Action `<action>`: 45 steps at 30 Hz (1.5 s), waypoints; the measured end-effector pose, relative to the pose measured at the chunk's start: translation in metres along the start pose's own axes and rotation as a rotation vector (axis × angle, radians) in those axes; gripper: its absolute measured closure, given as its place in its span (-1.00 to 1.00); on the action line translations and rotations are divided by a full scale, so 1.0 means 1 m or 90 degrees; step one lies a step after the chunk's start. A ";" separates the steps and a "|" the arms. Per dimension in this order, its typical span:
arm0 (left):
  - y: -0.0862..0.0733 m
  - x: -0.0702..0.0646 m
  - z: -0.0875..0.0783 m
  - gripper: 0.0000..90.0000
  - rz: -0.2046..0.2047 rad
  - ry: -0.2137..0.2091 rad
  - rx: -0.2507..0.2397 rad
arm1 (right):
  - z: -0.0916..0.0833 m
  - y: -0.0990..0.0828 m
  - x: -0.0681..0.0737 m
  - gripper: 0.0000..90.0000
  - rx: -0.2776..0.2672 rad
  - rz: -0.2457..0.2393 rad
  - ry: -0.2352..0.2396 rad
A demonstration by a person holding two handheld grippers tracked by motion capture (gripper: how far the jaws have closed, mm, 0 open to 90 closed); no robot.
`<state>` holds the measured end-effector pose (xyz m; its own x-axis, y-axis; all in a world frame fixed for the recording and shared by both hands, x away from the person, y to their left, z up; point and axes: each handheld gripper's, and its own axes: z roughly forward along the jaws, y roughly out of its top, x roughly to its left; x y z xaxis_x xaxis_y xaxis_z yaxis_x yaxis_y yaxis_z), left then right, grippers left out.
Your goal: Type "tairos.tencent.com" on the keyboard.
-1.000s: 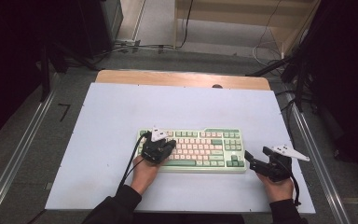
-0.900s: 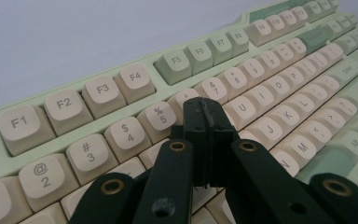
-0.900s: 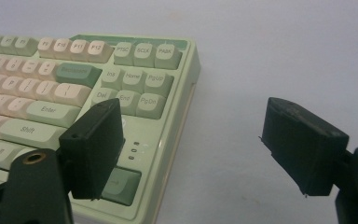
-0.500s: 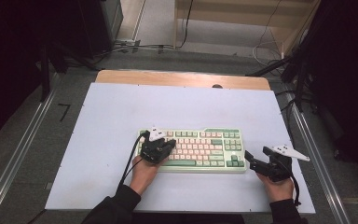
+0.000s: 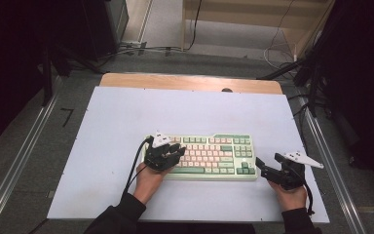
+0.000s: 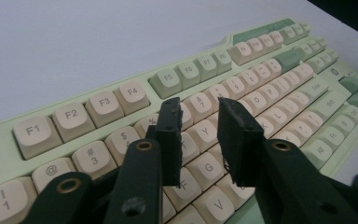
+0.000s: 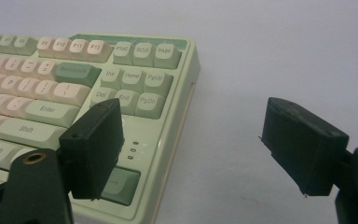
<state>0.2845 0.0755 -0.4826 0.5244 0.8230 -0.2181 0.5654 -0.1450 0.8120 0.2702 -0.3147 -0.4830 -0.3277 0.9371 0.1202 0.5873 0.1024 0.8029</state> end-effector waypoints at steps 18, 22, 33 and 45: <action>0.000 0.011 -0.017 -0.04 -0.008 0.006 -0.018 | 0.000 0.000 0.000 -0.58 -0.001 -0.001 0.000; -0.001 0.013 -0.021 -0.04 -0.011 0.010 -0.023 | 0.000 0.000 0.000 -0.58 0.000 -0.001 0.000; -0.005 0.020 -0.036 -0.20 -0.012 0.022 -0.036 | 0.002 0.001 0.005 -0.56 0.000 -0.005 0.004; -0.010 0.030 -0.049 -0.01 -0.027 0.037 -0.046 | 0.004 0.002 0.011 -0.56 0.002 -0.011 0.012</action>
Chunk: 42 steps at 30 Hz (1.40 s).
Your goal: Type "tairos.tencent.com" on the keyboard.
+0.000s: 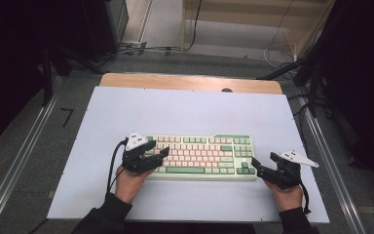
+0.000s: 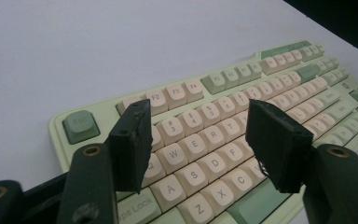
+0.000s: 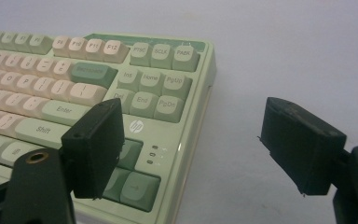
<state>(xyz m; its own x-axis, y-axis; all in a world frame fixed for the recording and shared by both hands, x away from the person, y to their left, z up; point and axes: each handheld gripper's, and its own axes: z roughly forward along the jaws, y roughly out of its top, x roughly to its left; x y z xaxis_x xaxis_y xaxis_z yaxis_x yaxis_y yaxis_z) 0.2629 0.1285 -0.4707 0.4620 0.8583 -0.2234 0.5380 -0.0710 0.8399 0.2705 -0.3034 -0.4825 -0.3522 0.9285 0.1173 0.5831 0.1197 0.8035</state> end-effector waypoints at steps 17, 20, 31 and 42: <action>-0.011 0.007 -0.001 1.00 0.010 0.022 0.056 | 0.000 0.000 0.000 -0.56 0.004 -0.001 -0.001; -0.014 0.007 0.003 1.00 0.009 0.023 0.068 | 0.000 0.000 0.000 -0.56 0.003 -0.002 -0.001; -0.017 0.007 0.009 0.98 0.011 0.025 0.085 | 0.000 -0.001 0.000 -0.56 0.006 -0.002 -0.001; -0.016 0.008 0.007 0.81 -0.004 0.010 0.070 | -0.001 0.000 0.000 -0.56 0.004 -0.001 -0.003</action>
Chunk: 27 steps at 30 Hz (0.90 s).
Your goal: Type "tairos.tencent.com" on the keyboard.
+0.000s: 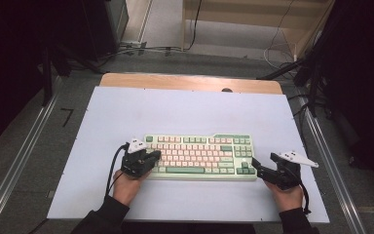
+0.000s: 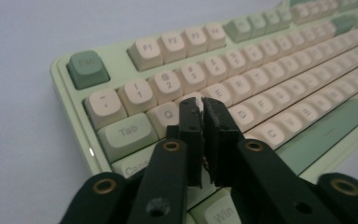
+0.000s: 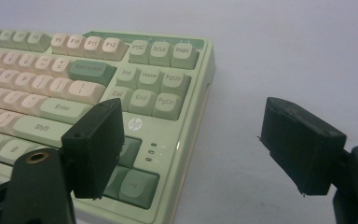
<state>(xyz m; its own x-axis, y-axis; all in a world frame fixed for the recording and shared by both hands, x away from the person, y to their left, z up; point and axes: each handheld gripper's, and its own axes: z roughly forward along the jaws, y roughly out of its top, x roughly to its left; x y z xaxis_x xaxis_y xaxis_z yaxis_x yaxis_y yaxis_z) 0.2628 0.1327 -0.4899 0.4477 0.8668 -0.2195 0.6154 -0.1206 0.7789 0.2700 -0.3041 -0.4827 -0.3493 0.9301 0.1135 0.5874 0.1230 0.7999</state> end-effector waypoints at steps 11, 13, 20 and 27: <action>0.004 0.004 -0.014 -0.31 -0.028 0.028 -0.100 | -0.001 0.002 0.003 -0.47 -0.011 -0.004 0.006; 0.004 0.005 -0.014 -0.34 -0.030 0.031 -0.099 | -0.001 0.003 0.007 -0.37 -0.019 -0.007 0.012; 0.002 0.005 -0.010 -0.35 -0.028 0.038 -0.087 | 0.005 0.012 0.029 0.08 -0.031 -0.033 0.055; 0.002 0.004 -0.009 -0.34 -0.027 0.036 -0.085 | 0.016 0.019 0.049 0.40 -0.022 -0.046 0.094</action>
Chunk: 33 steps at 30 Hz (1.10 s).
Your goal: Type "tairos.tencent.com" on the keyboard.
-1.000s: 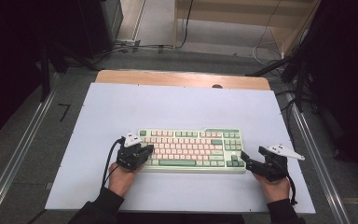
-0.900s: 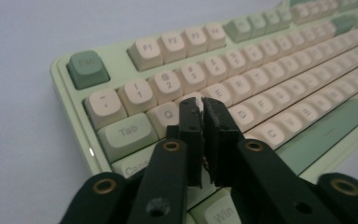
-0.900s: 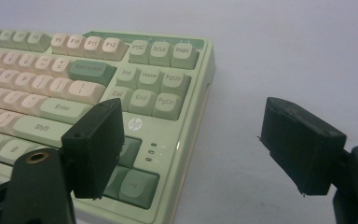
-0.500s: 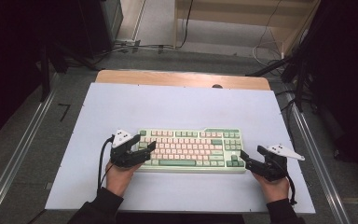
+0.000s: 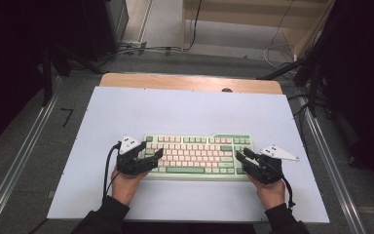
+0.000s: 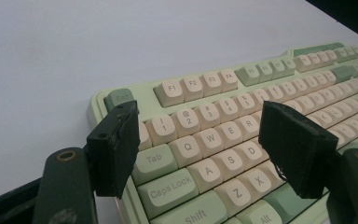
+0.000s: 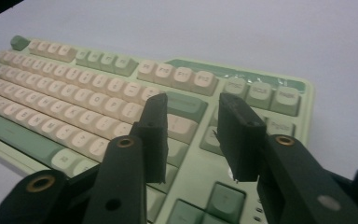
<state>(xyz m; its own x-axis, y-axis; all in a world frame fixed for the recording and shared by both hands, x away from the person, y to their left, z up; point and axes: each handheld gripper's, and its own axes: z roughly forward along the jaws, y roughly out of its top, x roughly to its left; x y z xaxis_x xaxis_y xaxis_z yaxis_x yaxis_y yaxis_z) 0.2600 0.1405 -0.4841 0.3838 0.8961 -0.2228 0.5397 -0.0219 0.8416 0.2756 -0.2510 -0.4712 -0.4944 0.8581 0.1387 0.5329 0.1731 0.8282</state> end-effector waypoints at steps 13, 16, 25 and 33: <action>-0.001 -0.001 0.002 -0.34 0.006 -0.001 0.008 | 0.039 0.018 0.042 0.95 0.027 -0.037 0.059; -0.001 0.000 0.003 -0.34 0.008 -0.001 0.010 | 0.047 0.019 0.051 0.95 0.034 -0.048 0.070; -0.002 0.001 0.003 -0.32 0.006 -0.002 0.010 | 0.075 0.024 0.080 0.95 0.079 -0.086 0.084; -0.002 0.000 0.004 -0.32 0.012 -0.003 0.013 | 0.086 0.026 0.083 0.95 0.099 -0.090 0.077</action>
<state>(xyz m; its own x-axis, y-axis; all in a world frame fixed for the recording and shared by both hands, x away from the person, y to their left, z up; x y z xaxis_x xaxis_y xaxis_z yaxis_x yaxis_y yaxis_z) 0.2620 0.1391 -0.4877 0.3973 0.8935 -0.2094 0.5478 -0.0479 0.8352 0.3073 -0.1332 -0.4848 -0.6453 0.7575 0.0985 0.5471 0.3683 0.7517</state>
